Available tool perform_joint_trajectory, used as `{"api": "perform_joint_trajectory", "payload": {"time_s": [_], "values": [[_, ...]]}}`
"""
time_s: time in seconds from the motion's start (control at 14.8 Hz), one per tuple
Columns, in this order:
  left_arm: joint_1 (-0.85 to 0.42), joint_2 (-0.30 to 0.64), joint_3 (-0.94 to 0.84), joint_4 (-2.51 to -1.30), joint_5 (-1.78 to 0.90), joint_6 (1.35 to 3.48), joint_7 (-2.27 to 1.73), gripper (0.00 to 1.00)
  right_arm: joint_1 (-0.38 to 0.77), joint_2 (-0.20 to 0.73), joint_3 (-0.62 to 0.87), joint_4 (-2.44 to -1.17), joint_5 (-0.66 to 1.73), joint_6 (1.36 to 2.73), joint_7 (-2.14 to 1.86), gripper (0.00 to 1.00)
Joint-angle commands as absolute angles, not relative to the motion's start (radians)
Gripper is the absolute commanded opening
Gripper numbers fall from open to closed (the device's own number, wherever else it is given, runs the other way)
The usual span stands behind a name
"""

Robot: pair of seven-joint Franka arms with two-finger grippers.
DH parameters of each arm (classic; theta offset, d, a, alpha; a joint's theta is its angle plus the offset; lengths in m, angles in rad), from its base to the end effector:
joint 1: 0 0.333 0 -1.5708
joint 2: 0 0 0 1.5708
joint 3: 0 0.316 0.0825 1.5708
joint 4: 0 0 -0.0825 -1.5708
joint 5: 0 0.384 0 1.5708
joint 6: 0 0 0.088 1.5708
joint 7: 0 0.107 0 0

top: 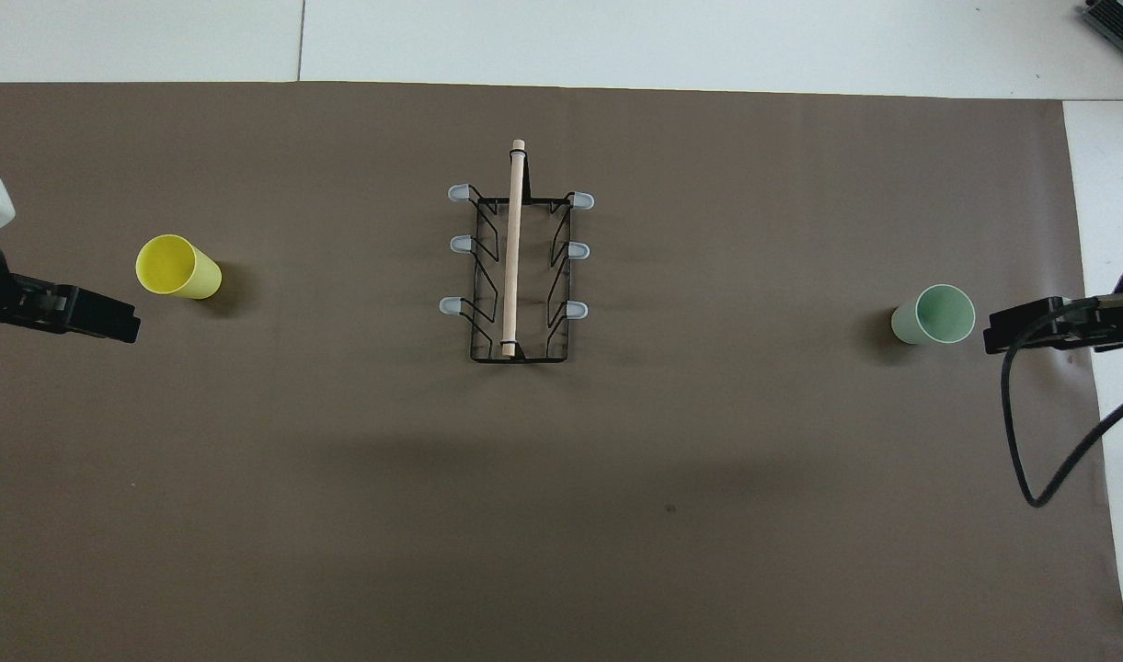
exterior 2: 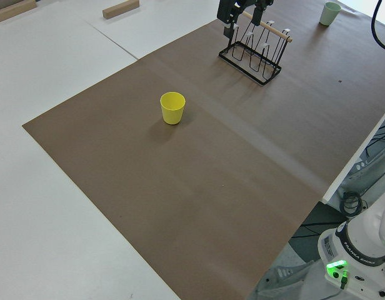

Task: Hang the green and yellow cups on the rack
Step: 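Reach the right gripper down to the pale green cup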

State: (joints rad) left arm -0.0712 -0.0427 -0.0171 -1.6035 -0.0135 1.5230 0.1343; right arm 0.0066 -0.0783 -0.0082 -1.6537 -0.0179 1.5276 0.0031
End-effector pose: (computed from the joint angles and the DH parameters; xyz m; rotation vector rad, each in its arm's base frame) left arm 0.5337 -0.0490 0.6283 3.1080 -0.3479 -0.0587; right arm 0.5247 -0.0030 0.6241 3.1234 -0.0078 -0.0746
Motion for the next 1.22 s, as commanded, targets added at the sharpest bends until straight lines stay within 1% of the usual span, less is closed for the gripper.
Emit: {"api": "perform_joint_trajectory", "payload": {"time_s": [0.0, 0.14, 0.27, 0.34, 0.41, 0.68, 0.81, 0.95, 1.15], "values": [[-0.061, -0.063, -0.026, -1.621, -0.006, 1.513, 0.13, 1.0, -0.002, -0.101, -0.005, -1.68, -0.023, 1.536, -0.008, 1.0], [-0.061, -0.063, -0.026, -1.621, -0.006, 1.514, 0.13, 1.0, 0.0, -0.101, -0.003, -1.684, -0.023, 1.537, 0.011, 1.0], [-0.061, -0.063, -0.026, -1.621, -0.006, 1.514, 0.132, 1.0, 0.006, -0.112, -0.003, -1.745, -0.014, 1.575, 0.015, 1.0], [-0.061, -0.063, -0.026, -1.621, -0.006, 1.513, 0.132, 1.0, 0.006, -0.107, -0.005, -1.758, -0.014, 1.598, 0.021, 1.0], [-0.061, -0.063, -0.026, -1.621, -0.006, 1.511, 0.133, 1.0, 0.003, -0.083, -0.003, -1.758, -0.017, 1.603, 0.02, 1.0], [-0.061, -0.066, -0.025, -1.621, -0.005, 1.497, 0.124, 1.0, -0.011, 0.059, -0.005, -1.7, -0.032, 1.624, -0.029, 1.0], [-0.061, -0.067, -0.025, -1.623, -0.006, 1.493, 0.118, 1.0, -0.009, 0.173, -0.003, -1.607, -0.052, 1.617, -0.055, 1.0], [-0.032, -0.069, -0.025, -1.626, -0.008, 1.512, 0.12, 1.0, -0.008, 0.282, 0.002, -1.527, -0.072, 1.618, -0.073, 1.0], [-0.017, -0.057, -0.025, -1.621, -0.034, 1.523, 0.077, 1.0, -0.003, 0.392, 0.006, -1.454, -0.116, 1.629, -0.171, 1.0]]}}
